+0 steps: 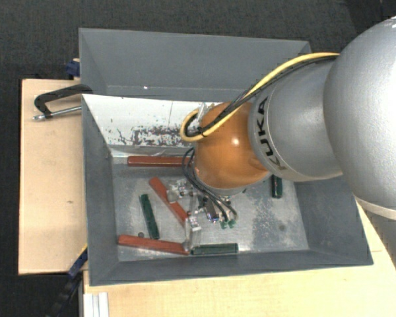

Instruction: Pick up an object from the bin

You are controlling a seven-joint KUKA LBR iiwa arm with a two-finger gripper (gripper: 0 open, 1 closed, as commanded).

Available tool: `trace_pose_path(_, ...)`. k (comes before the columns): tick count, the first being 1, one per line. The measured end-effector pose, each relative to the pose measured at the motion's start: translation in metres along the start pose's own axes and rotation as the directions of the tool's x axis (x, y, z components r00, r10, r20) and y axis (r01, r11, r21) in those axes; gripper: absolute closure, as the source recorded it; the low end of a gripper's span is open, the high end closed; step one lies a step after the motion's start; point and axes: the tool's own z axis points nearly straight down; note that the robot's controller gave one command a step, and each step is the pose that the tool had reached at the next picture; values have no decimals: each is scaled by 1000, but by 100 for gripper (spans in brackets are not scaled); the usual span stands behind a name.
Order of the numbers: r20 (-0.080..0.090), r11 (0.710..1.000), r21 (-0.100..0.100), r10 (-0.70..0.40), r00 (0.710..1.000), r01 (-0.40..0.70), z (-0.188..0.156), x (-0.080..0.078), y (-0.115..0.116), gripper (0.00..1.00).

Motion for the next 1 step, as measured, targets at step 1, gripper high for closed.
trace_pose_path(1,-3,981,4,195,981,-195,19,-6,-14,0)
